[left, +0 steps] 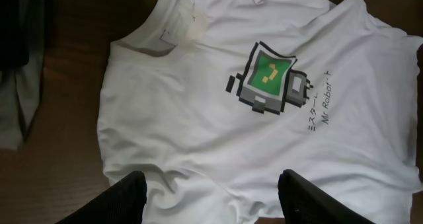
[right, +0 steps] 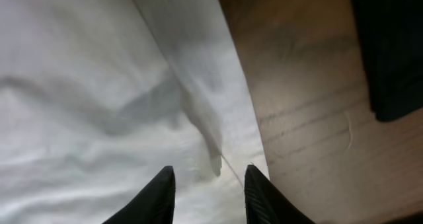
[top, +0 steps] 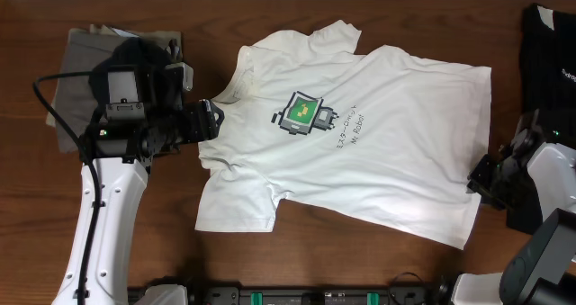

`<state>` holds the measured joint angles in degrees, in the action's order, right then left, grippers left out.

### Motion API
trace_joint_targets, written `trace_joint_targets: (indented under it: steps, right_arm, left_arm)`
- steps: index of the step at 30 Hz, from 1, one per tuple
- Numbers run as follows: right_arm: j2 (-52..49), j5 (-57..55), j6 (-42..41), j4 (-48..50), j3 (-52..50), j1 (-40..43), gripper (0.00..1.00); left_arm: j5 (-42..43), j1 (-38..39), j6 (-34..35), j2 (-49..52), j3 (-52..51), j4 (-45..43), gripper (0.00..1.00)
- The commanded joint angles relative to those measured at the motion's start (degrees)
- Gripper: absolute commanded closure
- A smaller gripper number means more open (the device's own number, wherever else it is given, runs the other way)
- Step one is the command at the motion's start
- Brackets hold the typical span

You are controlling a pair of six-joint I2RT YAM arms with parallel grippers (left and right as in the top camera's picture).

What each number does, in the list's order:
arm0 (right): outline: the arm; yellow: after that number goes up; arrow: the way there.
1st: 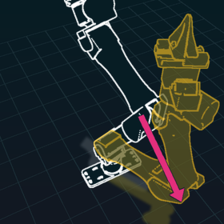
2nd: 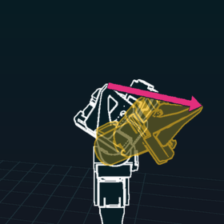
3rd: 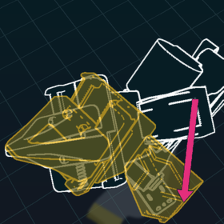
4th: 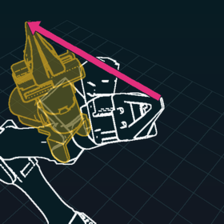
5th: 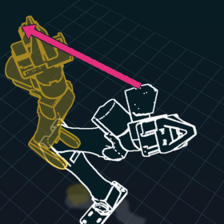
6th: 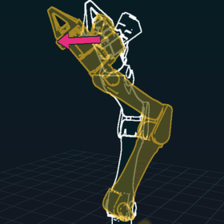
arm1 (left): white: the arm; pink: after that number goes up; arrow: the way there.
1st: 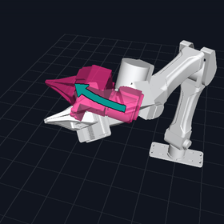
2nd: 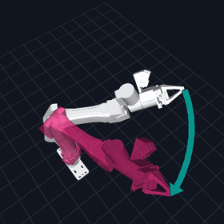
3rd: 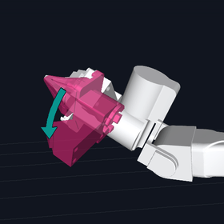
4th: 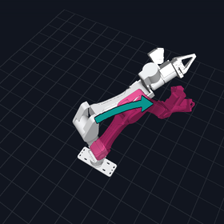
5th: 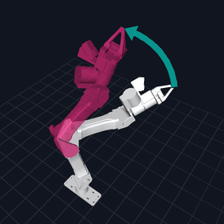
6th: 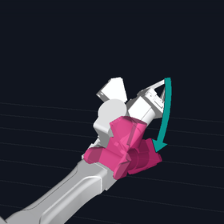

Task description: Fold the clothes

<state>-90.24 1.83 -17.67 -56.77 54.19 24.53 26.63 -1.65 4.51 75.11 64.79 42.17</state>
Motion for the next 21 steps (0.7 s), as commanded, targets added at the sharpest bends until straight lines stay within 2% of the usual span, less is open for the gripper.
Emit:
trace_joint_targets:
  steps: [1,6,8,12,15,17,21]
  right_arm:
    - [0.6,1.4,-1.1,1.3,1.0,0.6,0.67]
    - [0.5,17.5,6.2,6.5,0.9,0.2,0.84]
    - [0.5,20.6,6.2,6.8,0.8,-0.6,0.88]
    - [0.5,19.5,6.1,1.5,0.1,-3.1,0.92]
    - [0.5,13.9,3.3,-2.0,-1.5,-4.8,0.92]
    - [0.5,11.1,0.2,-1.5,-3.9,-5.1,0.92]
    - [0.4,6.8,-3.7,6.4,-10.3,-4.7,0.91]
  left_arm:
    - [0.2,0.1,0.5,-0.3,-0.2,0.3,0.34]
    - [0.2,0.1,0.5,-0.2,-0.2,0.6,0.34]
    - [0.2,0.1,0.5,0.0,-0.2,1.1,0.34]
    - [0.1,0.1,0.1,0.7,-0.2,3.2,0.35]
    - [-0.3,0.1,-0.7,1.2,-0.2,4.6,0.34]
    - [-0.3,0.1,-1.5,1.3,-0.3,4.9,0.35]
    - [-0.5,0.1,-2.0,1.4,-0.4,4.9,0.34]
